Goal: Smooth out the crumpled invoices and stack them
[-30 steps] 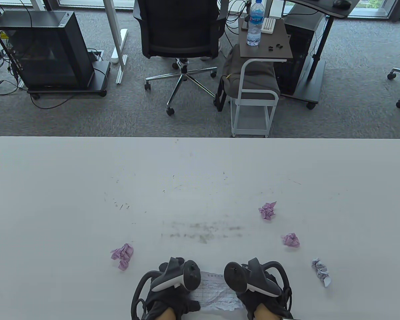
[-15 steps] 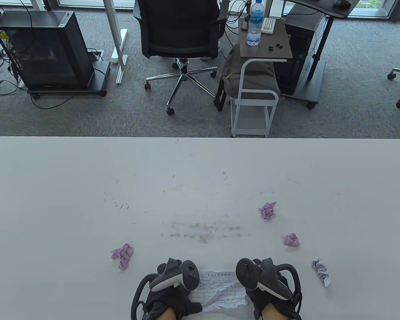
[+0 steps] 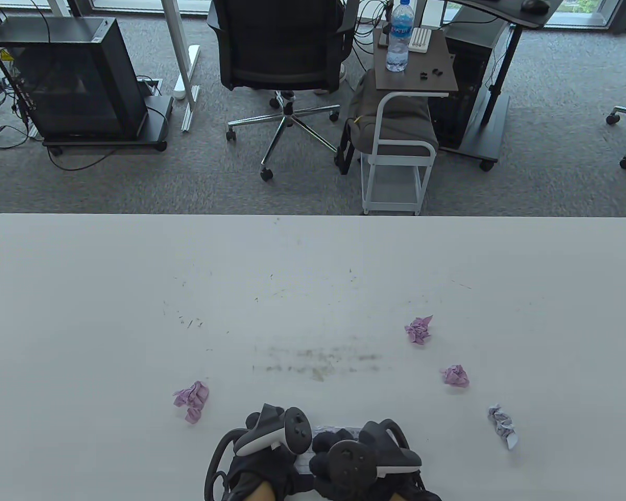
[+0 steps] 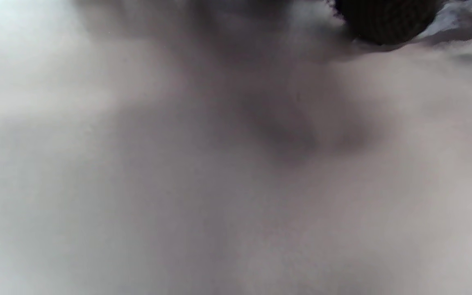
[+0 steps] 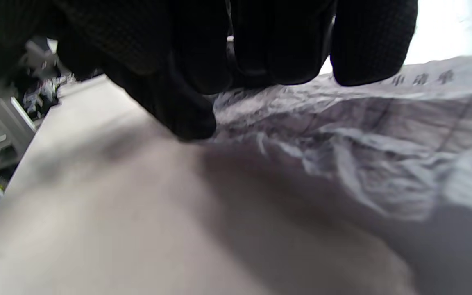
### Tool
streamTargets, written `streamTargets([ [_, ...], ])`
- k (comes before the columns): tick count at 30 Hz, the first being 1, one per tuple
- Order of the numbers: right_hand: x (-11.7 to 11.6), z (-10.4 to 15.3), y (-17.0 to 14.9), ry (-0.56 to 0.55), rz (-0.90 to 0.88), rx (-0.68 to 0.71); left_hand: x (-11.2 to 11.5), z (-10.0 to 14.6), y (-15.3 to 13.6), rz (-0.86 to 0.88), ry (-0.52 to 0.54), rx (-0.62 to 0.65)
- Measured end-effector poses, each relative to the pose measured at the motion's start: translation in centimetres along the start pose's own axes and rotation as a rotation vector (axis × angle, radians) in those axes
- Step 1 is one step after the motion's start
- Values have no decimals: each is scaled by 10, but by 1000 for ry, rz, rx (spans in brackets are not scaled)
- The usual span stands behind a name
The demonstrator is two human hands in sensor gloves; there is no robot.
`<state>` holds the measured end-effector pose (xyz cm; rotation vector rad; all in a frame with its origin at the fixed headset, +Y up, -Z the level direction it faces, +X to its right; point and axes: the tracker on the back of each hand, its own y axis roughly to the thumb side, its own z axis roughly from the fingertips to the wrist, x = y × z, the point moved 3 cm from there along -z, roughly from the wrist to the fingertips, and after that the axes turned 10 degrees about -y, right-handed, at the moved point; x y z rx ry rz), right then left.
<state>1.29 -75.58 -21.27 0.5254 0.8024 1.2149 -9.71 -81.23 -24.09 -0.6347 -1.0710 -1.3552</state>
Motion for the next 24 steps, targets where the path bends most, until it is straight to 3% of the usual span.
streamTargets([
  [3,-12,-2,-2,123,29,-31,0,0,0,5,-4,0],
  [6,-12,1,-10,162,-82,-91,0,0,0,10,-11,-7],
  [15,-9,5,-29,257,-123,-243,0,0,-1,15,-13,-8],
  [24,-9,27,-64,329,-141,-458,1,0,-1,16,-9,-6],
])
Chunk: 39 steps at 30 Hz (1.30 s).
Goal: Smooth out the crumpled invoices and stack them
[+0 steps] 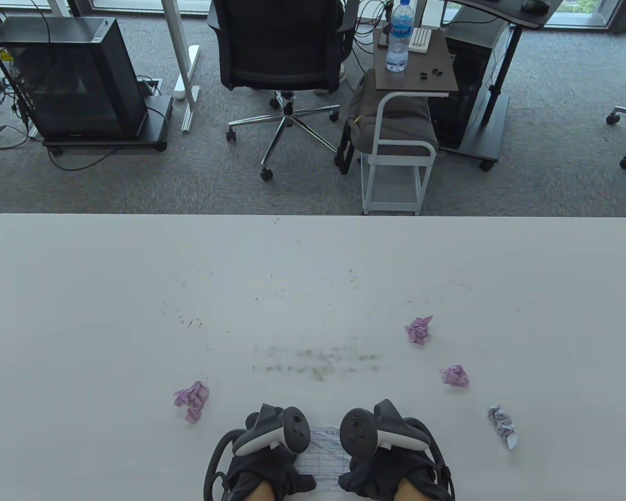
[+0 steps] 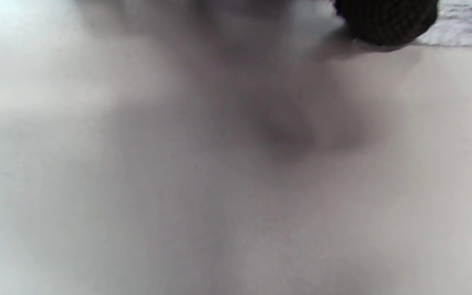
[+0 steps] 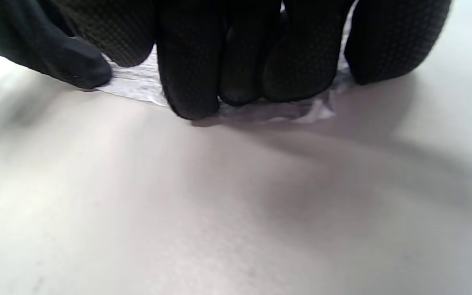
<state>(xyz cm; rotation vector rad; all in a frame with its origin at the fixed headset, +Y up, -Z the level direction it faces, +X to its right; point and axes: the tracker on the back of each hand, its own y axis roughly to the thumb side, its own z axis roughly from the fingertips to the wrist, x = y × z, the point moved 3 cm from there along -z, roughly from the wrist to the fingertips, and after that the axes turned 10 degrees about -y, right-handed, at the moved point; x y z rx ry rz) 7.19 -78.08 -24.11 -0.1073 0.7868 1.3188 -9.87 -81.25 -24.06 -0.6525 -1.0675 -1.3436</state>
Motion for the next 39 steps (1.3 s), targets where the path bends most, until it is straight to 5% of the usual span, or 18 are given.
streamTargets([
  [6,4,5,-15,-22,-19,-41,0,0,0,1,2,6],
  [12,37,23,-13,-408,4,42,0,0,0,8,3,13],
  [15,39,24,4,-505,78,127,0,0,-1,6,4,14],
  [23,1,-2,50,-302,171,295,-1,0,-1,4,9,19],
  [30,-6,-10,42,-203,208,125,-1,0,0,-4,10,17],
  [39,6,-6,13,-230,196,-117,-1,0,0,-2,9,15],
])
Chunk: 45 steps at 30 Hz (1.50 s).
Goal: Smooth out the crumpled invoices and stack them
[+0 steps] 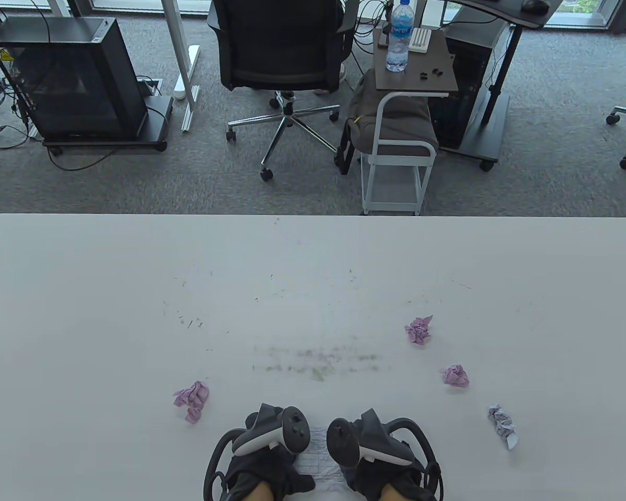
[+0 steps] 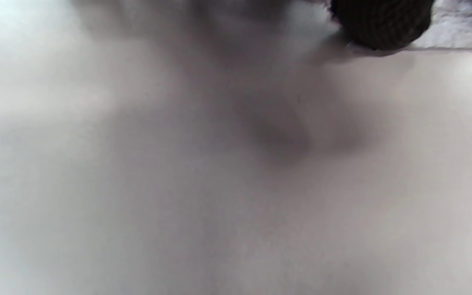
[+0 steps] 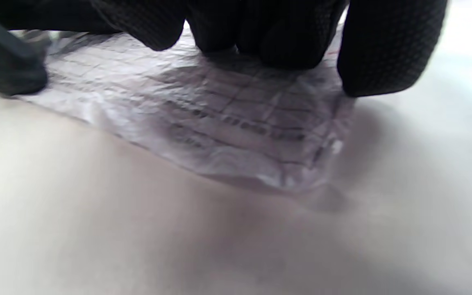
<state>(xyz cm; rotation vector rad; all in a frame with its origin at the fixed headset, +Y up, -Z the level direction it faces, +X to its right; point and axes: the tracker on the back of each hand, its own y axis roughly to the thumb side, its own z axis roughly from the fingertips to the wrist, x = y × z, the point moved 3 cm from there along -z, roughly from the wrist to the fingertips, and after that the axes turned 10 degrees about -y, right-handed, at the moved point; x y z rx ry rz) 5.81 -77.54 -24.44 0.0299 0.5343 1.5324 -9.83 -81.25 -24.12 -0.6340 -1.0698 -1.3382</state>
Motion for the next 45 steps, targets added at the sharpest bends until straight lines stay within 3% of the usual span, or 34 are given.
streamTargets([
  [6,2,2,-19,6,40,-141,0,0,0,4,0,-1],
  [12,3,6,-40,-41,-90,-172,1,0,0,8,1,0],
  [16,12,12,-50,-133,-105,-128,0,0,0,10,5,2],
  [20,28,18,-31,-234,-253,86,0,0,0,9,3,1],
  [24,25,19,14,-152,-187,353,0,0,-1,8,6,3],
  [28,11,18,45,-42,-109,455,0,0,-1,9,5,6],
  [31,-10,12,50,108,-54,456,0,0,-1,10,4,5],
  [37,-8,9,45,115,-111,402,0,-1,-2,15,-2,1],
  [45,-9,5,17,215,-178,199,0,-1,-1,13,1,0],
])
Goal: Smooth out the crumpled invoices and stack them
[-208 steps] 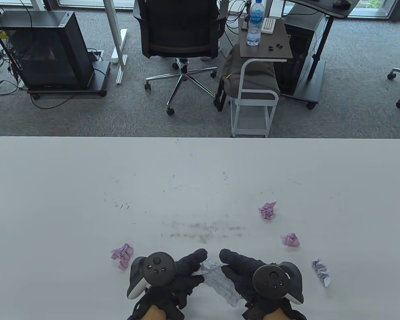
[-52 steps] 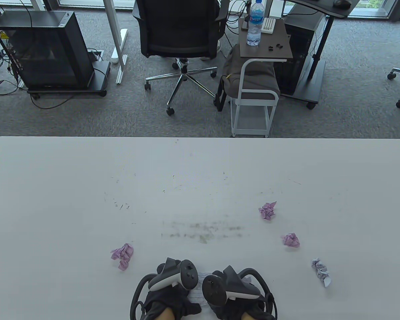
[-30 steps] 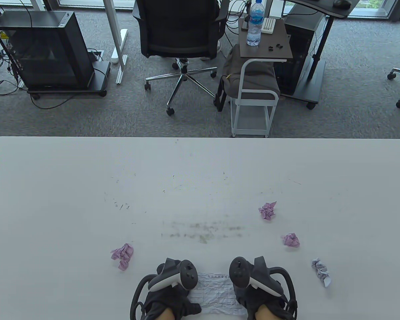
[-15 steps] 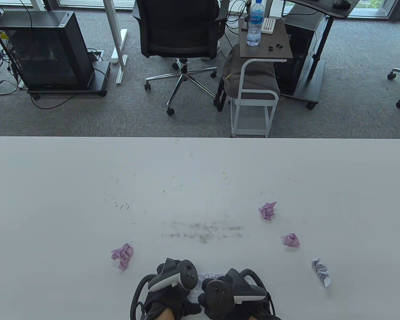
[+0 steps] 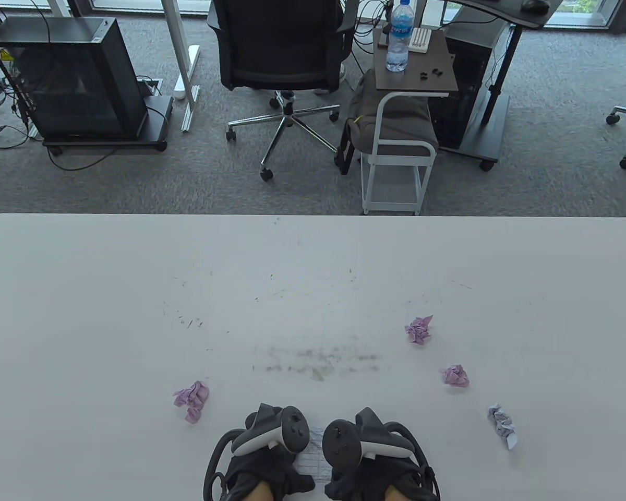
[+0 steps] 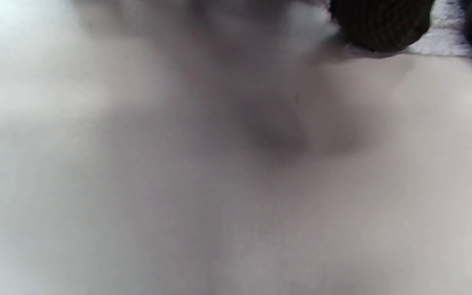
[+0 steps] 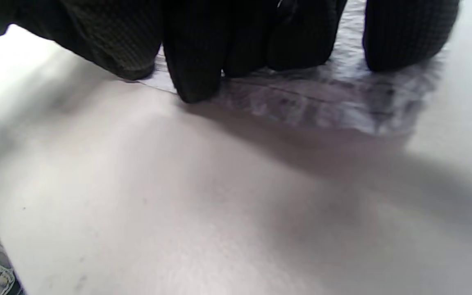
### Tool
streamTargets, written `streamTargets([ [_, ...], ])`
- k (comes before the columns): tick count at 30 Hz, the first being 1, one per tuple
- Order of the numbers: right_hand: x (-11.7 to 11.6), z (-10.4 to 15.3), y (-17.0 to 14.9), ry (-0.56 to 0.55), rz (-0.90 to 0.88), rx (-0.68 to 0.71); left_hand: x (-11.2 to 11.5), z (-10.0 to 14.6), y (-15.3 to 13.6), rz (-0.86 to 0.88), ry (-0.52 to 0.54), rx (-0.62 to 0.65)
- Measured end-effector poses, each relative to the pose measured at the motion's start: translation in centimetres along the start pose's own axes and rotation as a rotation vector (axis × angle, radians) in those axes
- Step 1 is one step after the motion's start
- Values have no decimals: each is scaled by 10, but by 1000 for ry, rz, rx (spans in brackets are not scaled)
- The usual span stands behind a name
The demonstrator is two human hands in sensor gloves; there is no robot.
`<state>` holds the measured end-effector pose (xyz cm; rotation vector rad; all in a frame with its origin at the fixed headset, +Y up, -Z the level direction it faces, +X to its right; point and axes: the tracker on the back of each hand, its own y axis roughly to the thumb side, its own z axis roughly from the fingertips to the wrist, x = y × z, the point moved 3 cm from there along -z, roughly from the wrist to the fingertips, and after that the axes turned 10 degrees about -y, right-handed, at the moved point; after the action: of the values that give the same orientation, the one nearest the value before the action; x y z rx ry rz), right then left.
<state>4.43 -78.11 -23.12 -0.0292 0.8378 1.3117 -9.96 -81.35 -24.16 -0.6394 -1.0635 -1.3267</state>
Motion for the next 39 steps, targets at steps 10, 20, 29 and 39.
streamTargets([
  [10,-1,6,-39,46,-37,-210,0,0,0,4,1,2],
  [20,22,26,-64,-162,-98,-284,0,-1,0,4,-2,2],
  [29,23,13,-10,-369,59,51,0,-1,-1,3,2,4],
  [39,-3,-6,5,-188,207,33,0,-1,0,1,1,5],
])
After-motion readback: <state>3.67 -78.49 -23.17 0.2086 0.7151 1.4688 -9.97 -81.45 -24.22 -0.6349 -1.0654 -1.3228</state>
